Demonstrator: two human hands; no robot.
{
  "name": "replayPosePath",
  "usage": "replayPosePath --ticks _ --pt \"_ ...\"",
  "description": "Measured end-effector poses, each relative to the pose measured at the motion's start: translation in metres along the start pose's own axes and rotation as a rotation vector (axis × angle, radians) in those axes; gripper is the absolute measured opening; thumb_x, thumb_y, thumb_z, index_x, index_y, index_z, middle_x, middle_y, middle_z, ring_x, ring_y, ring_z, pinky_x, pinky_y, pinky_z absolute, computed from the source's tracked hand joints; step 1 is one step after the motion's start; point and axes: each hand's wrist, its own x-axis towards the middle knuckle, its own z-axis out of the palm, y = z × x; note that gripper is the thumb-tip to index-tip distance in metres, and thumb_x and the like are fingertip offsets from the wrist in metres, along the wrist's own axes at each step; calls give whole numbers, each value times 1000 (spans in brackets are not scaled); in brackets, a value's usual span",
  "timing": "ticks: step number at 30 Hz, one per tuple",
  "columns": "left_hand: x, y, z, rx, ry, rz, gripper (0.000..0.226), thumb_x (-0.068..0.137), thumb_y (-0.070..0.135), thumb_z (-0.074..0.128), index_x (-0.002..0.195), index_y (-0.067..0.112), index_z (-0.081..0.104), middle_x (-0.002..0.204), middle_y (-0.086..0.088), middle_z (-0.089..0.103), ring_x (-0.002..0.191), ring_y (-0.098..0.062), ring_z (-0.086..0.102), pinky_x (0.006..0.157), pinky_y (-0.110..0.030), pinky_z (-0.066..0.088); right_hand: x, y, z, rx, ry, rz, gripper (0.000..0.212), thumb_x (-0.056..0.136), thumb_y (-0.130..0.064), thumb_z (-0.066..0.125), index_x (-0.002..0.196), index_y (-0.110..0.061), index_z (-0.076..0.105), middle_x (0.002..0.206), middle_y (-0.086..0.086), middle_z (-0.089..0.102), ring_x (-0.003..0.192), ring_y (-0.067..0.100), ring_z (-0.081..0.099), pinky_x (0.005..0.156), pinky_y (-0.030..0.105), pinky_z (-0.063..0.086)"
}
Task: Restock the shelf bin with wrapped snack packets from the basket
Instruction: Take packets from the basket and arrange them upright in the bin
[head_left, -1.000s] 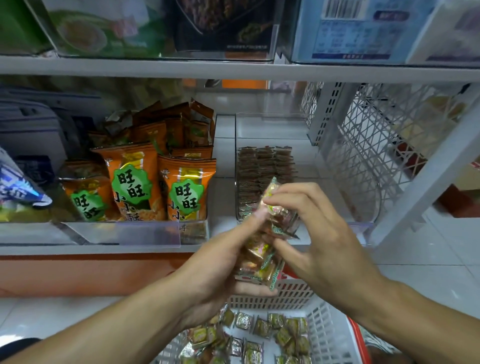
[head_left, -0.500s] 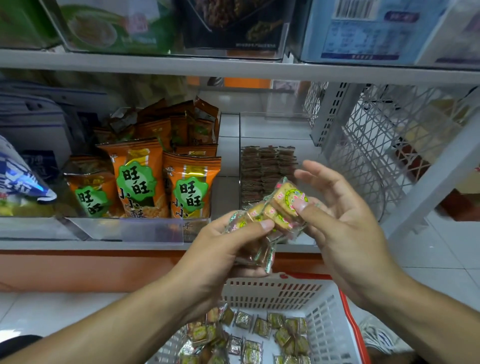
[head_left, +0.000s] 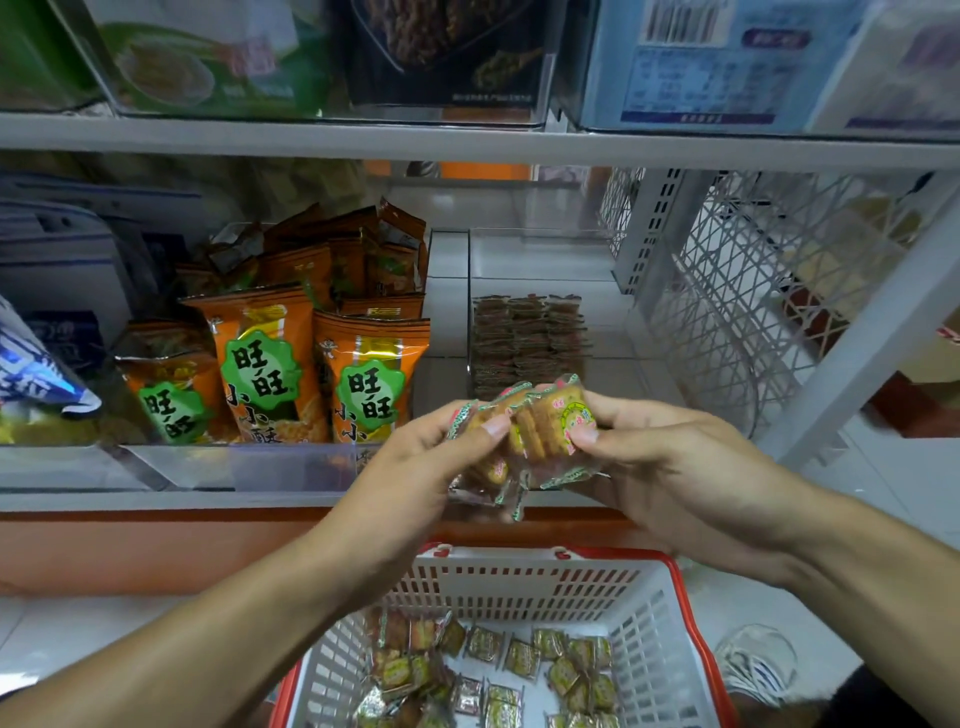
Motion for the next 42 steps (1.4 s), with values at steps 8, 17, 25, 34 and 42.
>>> replayPosePath --ticks 8,17,25,34,42 --pt "6 0 7 96 101 51 48 73 57 72 110 27 74 87 -3 77 69 -16 71 56 -32 58 3 -12 -11 14 -80 53 47 87 3 61 133 -2 61 137 24 60 113 28 62 103 29 47" --pt "9 11 -5 -91 -107 -166 42 81 12 77 119 6 61 84 -8 73 73 -16 72 65 -39 65 7 -18 -34 174 -181 185 46 88 3 54 133 5 59 141 29 54 132 35 53 112 37 44" --pt "5 6 0 194 -149 -53 31 92 38 66 122 36 74 88 -3 75 66 -11 64 53 -26 56 9 -15 -35 182 -227 187 47 90 1 50 137 5 55 144 27 52 136 35 50 114 38 41" --pt "12 3 9 182 -22 -20 44 74 59 70 102 27 80 71 0 69 55 -13 61 47 -26 50 11 -15 -41 101 -267 239 55 76 11 56 131 6 59 120 20 66 104 25 66 96 30 49" --pt "18 0 22 64 147 8 35 69 51 76 98 32 79 86 -12 73 57 -11 65 46 -24 52 41 -28 -60 30 97 -19 54 69 21 60 115 -6 68 114 19 73 96 27 75 67 24 59"
